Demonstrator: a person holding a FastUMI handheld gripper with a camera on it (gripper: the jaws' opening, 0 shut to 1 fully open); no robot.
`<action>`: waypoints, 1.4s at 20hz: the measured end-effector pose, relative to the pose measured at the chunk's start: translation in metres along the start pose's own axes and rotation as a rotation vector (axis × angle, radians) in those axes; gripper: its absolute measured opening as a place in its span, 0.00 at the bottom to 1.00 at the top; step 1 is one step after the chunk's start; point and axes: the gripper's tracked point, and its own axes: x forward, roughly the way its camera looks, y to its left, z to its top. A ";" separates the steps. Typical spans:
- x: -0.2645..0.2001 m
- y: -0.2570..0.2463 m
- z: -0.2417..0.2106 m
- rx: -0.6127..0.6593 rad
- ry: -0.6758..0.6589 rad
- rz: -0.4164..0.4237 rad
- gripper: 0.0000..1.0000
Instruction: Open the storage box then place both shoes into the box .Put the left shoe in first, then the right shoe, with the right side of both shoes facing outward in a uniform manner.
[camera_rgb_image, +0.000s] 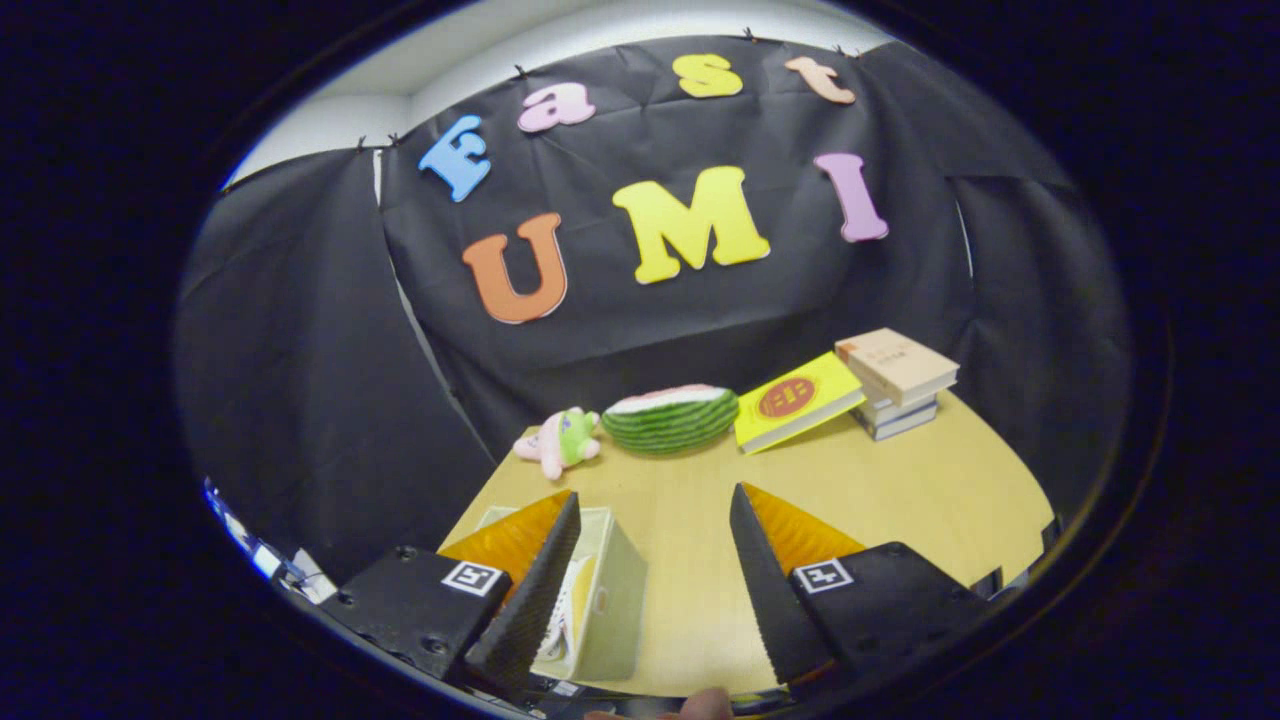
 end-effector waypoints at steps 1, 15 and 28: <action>-0.007 -0.010 0.012 -0.018 -0.057 -0.025 0.95; -0.089 -0.060 0.020 -0.272 -0.377 -0.174 1.00; -0.088 -0.055 0.006 -0.192 -0.383 -0.165 1.00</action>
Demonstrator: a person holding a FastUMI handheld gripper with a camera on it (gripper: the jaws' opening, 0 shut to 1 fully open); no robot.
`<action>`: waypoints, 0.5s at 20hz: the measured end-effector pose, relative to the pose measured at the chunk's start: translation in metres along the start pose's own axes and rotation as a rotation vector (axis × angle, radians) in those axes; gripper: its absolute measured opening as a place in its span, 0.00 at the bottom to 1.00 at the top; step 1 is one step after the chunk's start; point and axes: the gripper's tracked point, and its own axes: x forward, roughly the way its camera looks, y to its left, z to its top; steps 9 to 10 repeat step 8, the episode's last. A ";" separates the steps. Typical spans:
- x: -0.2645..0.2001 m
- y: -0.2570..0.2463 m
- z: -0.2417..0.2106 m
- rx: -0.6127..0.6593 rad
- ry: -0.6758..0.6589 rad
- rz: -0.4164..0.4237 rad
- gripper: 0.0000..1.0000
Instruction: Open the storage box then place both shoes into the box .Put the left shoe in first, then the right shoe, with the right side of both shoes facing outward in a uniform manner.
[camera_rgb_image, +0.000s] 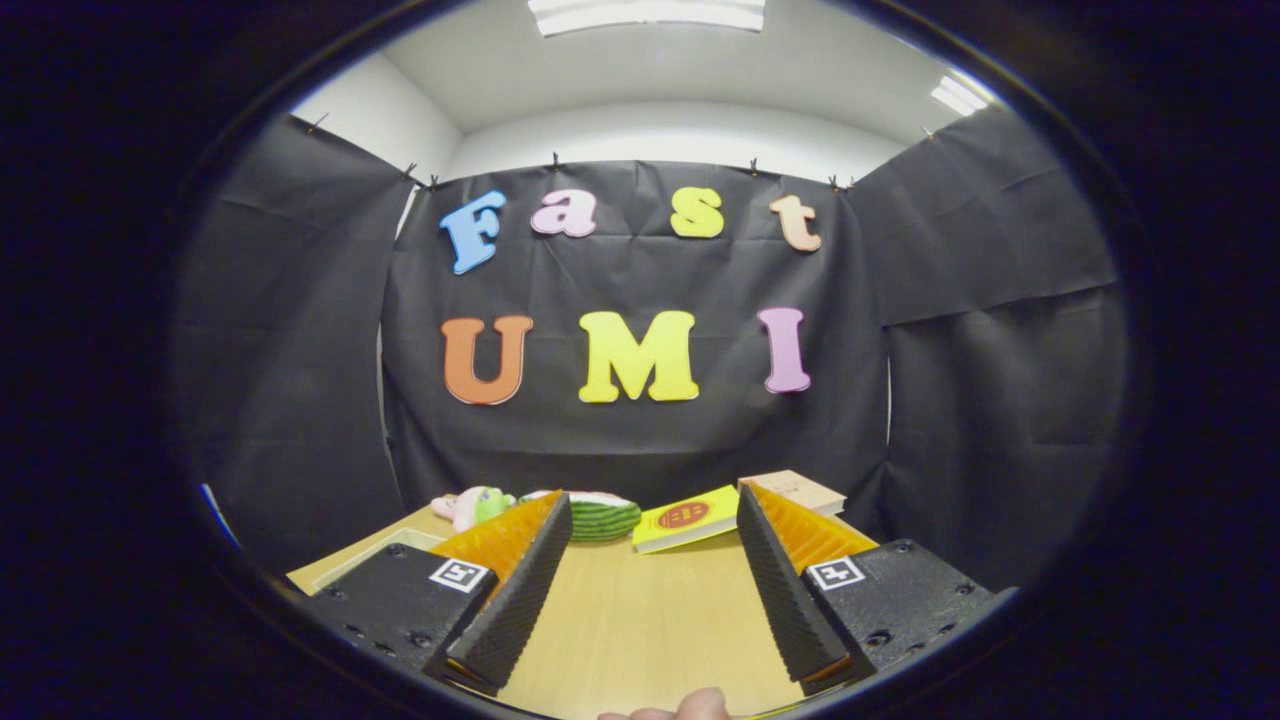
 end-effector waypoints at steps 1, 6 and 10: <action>0.000 -0.002 0.001 0.002 -0.002 -0.005 1.00; 0.001 -0.003 -0.002 0.005 -0.002 -0.008 1.00; 0.001 -0.001 -0.006 0.006 0.006 -0.005 1.00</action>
